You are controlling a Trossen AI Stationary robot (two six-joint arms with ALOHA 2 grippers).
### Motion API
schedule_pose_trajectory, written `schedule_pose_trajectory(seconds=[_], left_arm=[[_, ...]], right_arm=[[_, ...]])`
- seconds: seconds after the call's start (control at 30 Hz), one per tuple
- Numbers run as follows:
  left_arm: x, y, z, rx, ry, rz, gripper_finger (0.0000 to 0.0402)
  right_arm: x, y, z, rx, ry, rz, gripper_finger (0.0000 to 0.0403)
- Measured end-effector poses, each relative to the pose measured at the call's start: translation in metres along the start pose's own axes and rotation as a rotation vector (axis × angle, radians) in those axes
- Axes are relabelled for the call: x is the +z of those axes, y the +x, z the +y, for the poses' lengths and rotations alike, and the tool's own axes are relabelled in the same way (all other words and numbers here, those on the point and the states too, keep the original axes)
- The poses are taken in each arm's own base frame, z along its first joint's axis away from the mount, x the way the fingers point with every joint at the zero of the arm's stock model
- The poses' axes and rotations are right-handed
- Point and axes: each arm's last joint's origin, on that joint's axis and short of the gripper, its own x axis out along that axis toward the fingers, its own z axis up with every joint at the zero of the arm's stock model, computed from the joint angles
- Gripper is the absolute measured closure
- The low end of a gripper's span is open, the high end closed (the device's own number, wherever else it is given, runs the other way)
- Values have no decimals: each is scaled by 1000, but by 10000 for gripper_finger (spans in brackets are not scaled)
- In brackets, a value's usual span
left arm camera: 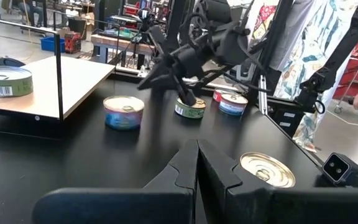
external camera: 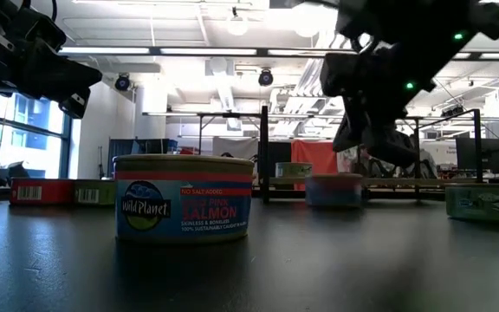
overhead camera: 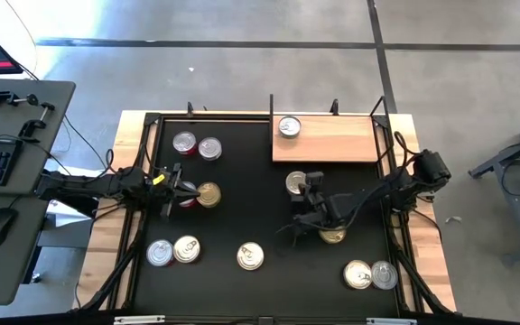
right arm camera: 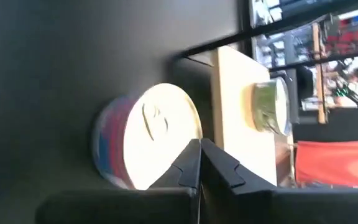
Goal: Stack canned seafood by type on shelf
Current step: Put the blue-pink tuna can on the shelf
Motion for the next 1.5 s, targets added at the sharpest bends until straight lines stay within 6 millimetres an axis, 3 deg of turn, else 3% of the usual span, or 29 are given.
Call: schedule_pose_trajectory(seconds=[0.2, 0.3, 0.47, 0.63, 0.87, 1.0, 1.27, 1.5], left_arm=[[0, 0, 0, 0, -17, 0, 401], [1, 0, 0, 0, -42, -6, 401], [3, 0, -1, -8, -127, -29, 401], [3, 0, -1, -9, -129, -36, 401], [5, 0, -1, -9, -76, -51, 401], [7, 0, 0, 15, -78, -81, 401], [8, 0, 2, 107, -80, -101, 401], [9, 3, 0, 136, 64, -106, 401]], right_arm=[[10, -1, -11, -6, 42, 3, 402], [5, -4, -24, 20, 109, 40, 403], [-22, -15, -58, 136, 307, 99, 388], [-55, -19, -76, 313, 550, 57, 311], [-96, 14, -47, 504, 667, -41, 153], [-109, 36, -38, 476, 746, -84, 95], [-96, 62, -36, 522, 630, -266, 80], [-87, 69, -17, 614, 528, -351, 80]])
